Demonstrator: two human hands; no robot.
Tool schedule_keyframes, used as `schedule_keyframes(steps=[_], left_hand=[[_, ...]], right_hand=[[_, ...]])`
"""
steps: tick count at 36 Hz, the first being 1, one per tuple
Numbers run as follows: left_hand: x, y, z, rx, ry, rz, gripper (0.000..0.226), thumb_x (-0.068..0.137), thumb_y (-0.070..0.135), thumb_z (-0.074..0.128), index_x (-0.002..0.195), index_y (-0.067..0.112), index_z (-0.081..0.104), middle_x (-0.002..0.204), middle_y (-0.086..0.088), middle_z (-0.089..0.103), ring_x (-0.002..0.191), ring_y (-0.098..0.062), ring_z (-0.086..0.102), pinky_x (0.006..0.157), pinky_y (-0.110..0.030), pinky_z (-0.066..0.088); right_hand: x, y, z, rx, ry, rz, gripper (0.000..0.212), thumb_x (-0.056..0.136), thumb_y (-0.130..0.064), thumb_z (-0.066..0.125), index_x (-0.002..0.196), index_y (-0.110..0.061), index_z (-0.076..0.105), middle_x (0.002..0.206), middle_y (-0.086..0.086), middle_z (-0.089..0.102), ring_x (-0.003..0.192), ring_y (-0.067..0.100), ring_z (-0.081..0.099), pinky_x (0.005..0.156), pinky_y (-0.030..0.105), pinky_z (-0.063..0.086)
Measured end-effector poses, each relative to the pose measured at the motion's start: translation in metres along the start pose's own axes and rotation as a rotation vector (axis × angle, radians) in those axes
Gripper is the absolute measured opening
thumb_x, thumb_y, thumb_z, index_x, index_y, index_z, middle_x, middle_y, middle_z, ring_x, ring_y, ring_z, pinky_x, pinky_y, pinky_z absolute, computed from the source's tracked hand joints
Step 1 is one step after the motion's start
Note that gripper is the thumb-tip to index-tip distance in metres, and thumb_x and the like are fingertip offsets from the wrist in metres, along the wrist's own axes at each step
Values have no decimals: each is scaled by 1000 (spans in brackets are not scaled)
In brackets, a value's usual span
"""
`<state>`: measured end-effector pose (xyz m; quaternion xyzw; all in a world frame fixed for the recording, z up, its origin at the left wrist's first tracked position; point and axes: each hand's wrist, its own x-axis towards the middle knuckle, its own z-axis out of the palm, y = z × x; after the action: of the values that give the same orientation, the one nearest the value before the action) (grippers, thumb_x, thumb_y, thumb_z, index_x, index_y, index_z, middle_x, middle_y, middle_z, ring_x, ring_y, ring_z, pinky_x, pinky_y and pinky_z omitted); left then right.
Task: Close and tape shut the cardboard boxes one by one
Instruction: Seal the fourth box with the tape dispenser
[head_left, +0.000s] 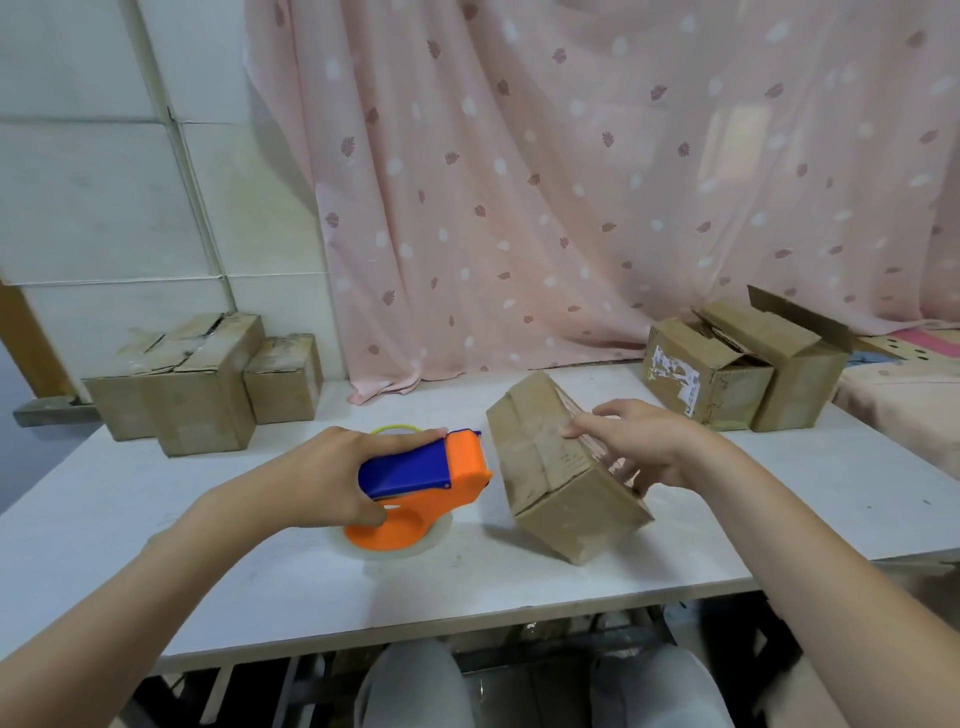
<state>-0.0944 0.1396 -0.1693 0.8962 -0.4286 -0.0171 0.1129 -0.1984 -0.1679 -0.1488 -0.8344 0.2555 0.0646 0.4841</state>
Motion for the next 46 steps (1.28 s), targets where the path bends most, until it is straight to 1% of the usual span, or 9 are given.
schedule_keyframes(steps=[6, 9, 12, 15, 17, 19, 21, 27, 46], left_hand=[[12, 18, 4, 35, -21, 61, 92, 78, 24, 68, 137, 72, 15, 79, 35, 52, 67, 0, 49, 55, -15, 34], [23, 18, 9, 14, -18, 52, 93, 77, 30, 67, 140, 72, 14, 90, 21, 52, 73, -3, 50, 59, -16, 31], [31, 18, 15, -3, -20, 72, 94, 76, 32, 67, 140, 73, 12, 96, 15, 58, 76, -6, 52, 61, -19, 35], [38, 26, 17, -7, -14, 80, 92, 78, 30, 68, 142, 70, 16, 87, 18, 57, 74, -7, 53, 59, -18, 35], [41, 30, 17, -1, -10, 82, 91, 79, 28, 69, 142, 69, 19, 80, 21, 54, 71, -8, 52, 57, -16, 32], [44, 29, 18, 9, -9, 88, 90, 79, 29, 70, 141, 70, 19, 79, 22, 53, 71, -7, 52, 56, -16, 32], [45, 28, 18, 2, -11, 88, 91, 78, 29, 70, 139, 72, 18, 81, 21, 55, 71, -6, 52, 56, -15, 33], [46, 27, 17, 3, -25, 77, 93, 79, 31, 72, 140, 72, 16, 90, 19, 59, 75, -8, 54, 59, -17, 37], [-4, -16, -12, 61, -102, -51, 94, 73, 26, 68, 128, 80, 15, 73, 6, 56, 62, -10, 52, 52, -16, 37]], right_hand=[[-2, 25, -1, 232, -63, -26, 54, 77, -52, 63, 114, -13, 69, 89, 16, 58, 74, 30, 48, 70, 41, 38], [1, 38, 3, 281, -70, -56, 45, 95, -48, 48, 115, -14, 70, 92, 11, 71, 78, 34, 61, 77, 43, 52], [-1, 47, 4, 245, -114, -42, 49, 100, -48, 38, 113, -13, 70, 105, 17, 74, 95, 32, 68, 94, 44, 54], [-2, 48, 0, 134, -67, -67, 43, 100, -45, 38, 95, -12, 65, 86, 13, 68, 77, 21, 58, 83, 37, 49], [-3, 47, -1, -79, 61, -169, 33, 101, -39, 39, 106, -17, 64, 99, 3, 65, 89, 18, 58, 87, 35, 44], [-9, 43, 0, -439, 236, -336, 47, 103, -40, 39, 147, -24, 45, 144, -1, 51, 133, 25, 46, 110, 40, 37], [-20, 32, 7, -684, 273, -523, 55, 105, -45, 35, 156, -27, 27, 164, -3, 25, 151, 25, 20, 121, 40, 20], [-24, 19, 25, -876, 63, -552, 77, 99, -66, 29, 160, -24, 13, 167, -4, 11, 154, 20, 4, 119, 40, 23], [-17, 35, 33, -931, 149, -602, 95, 83, -76, -1, 161, -22, 13, 167, -7, 11, 154, 13, 7, 120, 28, 14]])
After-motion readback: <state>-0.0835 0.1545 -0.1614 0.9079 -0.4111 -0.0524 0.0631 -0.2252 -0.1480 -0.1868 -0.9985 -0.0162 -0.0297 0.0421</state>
